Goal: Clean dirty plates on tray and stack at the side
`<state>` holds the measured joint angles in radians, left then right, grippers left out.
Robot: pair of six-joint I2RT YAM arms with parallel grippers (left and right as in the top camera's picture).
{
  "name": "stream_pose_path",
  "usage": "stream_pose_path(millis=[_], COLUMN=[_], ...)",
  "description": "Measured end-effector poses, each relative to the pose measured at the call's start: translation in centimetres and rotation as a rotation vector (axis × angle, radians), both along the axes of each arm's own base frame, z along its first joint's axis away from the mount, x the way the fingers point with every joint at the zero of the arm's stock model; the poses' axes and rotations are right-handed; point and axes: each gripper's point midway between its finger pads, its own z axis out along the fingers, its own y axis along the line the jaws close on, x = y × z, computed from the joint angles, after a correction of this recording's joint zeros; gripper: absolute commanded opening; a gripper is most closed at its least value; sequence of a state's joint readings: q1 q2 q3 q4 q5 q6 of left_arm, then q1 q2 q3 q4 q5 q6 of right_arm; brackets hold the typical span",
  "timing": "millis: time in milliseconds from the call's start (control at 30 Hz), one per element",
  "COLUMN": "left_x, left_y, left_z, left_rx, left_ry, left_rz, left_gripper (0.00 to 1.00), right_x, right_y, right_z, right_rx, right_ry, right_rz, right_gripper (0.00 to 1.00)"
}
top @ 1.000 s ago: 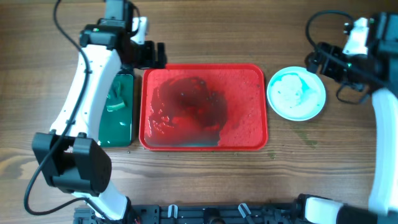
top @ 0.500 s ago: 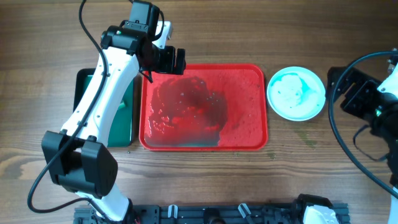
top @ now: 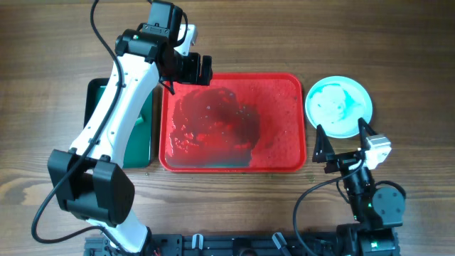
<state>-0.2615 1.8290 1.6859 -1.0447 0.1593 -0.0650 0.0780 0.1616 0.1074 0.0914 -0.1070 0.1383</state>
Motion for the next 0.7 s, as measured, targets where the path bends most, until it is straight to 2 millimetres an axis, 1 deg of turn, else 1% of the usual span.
stream_pose_path(millis=[100, 200, 267, 333, 467, 700], left_x=[0.0, 0.0, 0.0, 0.0, 0.0, 0.0], left_y=[0.0, 0.0, 0.0, 0.0, 0.0, 0.0], left_z=[0.0, 0.0, 0.0, 0.0, 0.0, 0.0], left_rx=[0.000, 0.000, 0.000, 0.000, 0.000, 0.000], left_ry=[0.001, 0.001, 0.001, 0.001, 0.001, 0.001], left_rz=[0.000, 0.000, 0.000, 0.000, 0.000, 0.000], left_gripper=[1.00, 1.00, 1.00, 1.00, 1.00, 1.00], right_x=[0.2, -0.1, -0.4, -0.5, -0.5, -0.5], right_y=[-0.9, -1.0, -0.7, -0.4, -0.2, -0.2], right_z=[-3.0, -5.2, -4.0, -3.9, -3.9, -3.9], right_rx=[0.083, 0.096, 0.016, -0.056, -0.094, -0.101], right_ry=[0.051, 0.123, 0.058, 0.038, 0.031, 0.030], right_rz=[-0.050, -0.060, -0.043, -0.023, -0.016, -0.016], right_gripper=[1.00, 1.00, 1.00, 1.00, 0.99, 1.00])
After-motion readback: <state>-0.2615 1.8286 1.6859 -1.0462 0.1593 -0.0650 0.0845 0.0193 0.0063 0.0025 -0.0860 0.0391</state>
